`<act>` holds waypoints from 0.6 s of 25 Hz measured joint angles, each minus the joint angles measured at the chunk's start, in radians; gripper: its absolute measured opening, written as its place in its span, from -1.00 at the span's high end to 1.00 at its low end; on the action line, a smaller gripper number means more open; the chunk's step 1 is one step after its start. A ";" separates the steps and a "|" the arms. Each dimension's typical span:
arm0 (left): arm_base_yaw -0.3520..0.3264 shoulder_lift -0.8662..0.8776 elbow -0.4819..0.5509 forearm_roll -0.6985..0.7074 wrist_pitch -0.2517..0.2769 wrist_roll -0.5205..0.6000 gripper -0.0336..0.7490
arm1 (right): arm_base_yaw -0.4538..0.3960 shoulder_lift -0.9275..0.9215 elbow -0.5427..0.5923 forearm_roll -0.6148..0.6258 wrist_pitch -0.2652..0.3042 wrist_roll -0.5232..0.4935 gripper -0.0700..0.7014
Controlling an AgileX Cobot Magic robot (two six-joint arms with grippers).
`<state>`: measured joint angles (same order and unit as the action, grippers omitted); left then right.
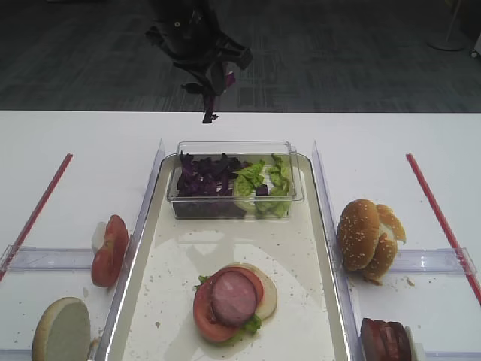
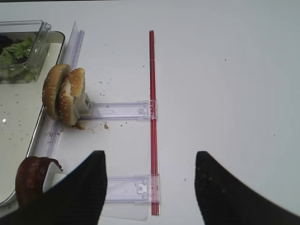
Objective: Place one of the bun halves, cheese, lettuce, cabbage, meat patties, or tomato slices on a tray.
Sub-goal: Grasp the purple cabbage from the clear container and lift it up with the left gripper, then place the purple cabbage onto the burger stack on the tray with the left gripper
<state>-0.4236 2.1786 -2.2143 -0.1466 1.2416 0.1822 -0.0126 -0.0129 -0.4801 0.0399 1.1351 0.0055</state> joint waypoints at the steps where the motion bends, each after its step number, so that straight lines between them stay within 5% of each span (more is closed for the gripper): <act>1: -0.002 -0.012 0.000 0.000 0.002 -0.002 0.86 | 0.000 0.000 0.000 0.000 0.000 0.000 -0.34; 15: -0.096 -0.145 0.089 0.002 0.010 -0.022 0.86 | 0.000 0.000 0.000 0.000 0.000 0.000 -0.34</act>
<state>-0.5197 2.0341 -2.1248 -0.1447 1.2515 0.1603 -0.0126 -0.0129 -0.4801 0.0399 1.1351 0.0055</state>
